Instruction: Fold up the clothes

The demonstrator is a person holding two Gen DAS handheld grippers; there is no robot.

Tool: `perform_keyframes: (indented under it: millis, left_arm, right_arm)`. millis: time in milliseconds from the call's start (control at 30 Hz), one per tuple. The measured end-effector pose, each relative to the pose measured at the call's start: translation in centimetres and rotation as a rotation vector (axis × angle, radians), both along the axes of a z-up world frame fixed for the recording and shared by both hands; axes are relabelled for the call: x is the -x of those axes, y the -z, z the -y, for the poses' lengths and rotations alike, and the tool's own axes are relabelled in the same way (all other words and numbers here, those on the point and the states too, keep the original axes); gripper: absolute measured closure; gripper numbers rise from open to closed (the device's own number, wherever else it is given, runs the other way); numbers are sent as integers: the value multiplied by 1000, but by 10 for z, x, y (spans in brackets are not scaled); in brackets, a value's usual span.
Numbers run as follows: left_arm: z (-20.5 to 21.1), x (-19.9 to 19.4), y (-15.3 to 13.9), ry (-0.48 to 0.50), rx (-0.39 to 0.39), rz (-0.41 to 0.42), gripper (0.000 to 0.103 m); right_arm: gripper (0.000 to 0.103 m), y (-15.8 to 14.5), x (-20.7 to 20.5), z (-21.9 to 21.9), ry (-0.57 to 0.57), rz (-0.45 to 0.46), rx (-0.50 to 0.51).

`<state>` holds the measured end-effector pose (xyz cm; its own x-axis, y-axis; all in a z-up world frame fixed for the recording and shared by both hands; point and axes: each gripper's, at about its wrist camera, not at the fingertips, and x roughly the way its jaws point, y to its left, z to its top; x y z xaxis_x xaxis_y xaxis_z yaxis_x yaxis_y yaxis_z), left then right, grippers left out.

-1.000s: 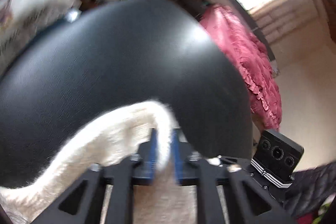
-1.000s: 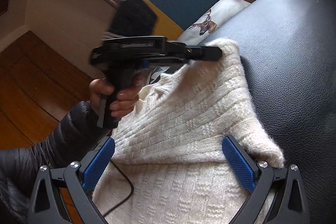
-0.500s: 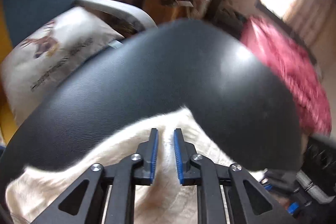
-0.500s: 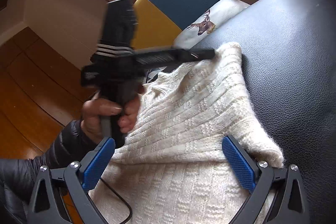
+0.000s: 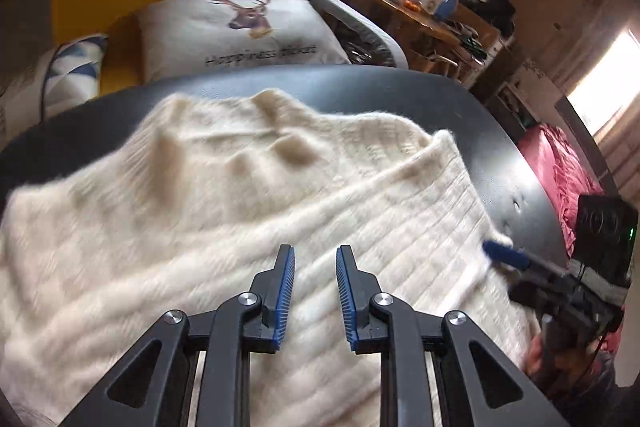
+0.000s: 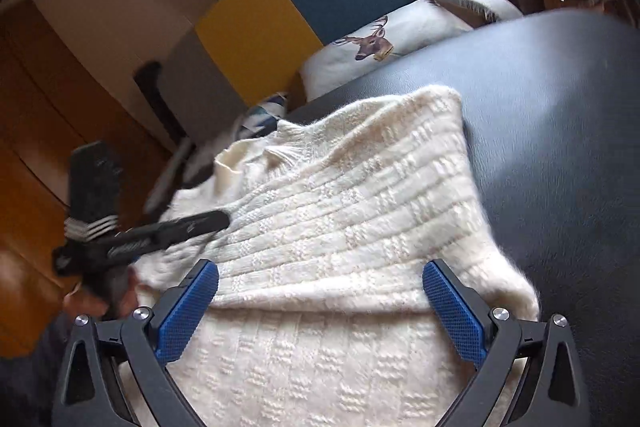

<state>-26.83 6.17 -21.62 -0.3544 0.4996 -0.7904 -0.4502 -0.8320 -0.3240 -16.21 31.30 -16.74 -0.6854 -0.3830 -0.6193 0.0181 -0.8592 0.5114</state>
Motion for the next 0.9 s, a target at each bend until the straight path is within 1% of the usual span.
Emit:
perform_keyframes:
  millis: [67, 167, 233, 267, 333, 367, 400, 500, 567, 600, 667, 700, 833, 900]
  left_arm:
    - [8, -4, 4, -9, 16, -18, 80]
    - [14, -8, 5, -40, 52, -51, 79]
    - [19, -6, 7, -70, 82, -68, 79]
    - [21, -4, 9, -79, 82, -68, 79]
    - [26, -2, 14, -95, 57, -68, 79]
    - [27, -2, 15, -103, 45, -68, 79]
    - [28, -1, 16, -112, 41, -68, 79]
    - [31, 2, 16, -155, 39, -65, 82]
    - [33, 1, 11, -172, 28, -57, 82]
    - [34, 0, 7, -169, 31, -73, 81]
    - [37, -5, -1, -163, 62, -122, 80]
    - [39, -6, -4, -157, 76, -133, 79]
    - [51, 0, 0, -90, 77, -84, 78]
    - [56, 4, 3, -52, 91, -82, 76]
  right_arm:
    - [0, -8, 10, 7, 1, -5, -43]
    - [0, -16, 37, 24, -26, 6, -200]
    - [0, -14, 61, 35, -44, 49, -334]
    - [0, -9, 74, 39, -48, 80, -399]
    - [0, 4, 98, 44, -50, 149, -507]
    - [0, 11, 104, 43, -51, 179, -531]
    - [0, 16, 108, 41, -50, 199, -547]
    - [0, 18, 107, 38, -12, 154, -539]
    - [0, 19, 102, 38, 3, 133, -542]
    - [0, 19, 100, 38, 6, 127, -541]
    - [0, 18, 98, 37, 6, 121, -530]
    - [0, 17, 97, 37, 6, 118, -527]
    - [0, 15, 96, 38, 7, 110, -533]
    - [0, 15, 97, 39, 7, 111, -535]
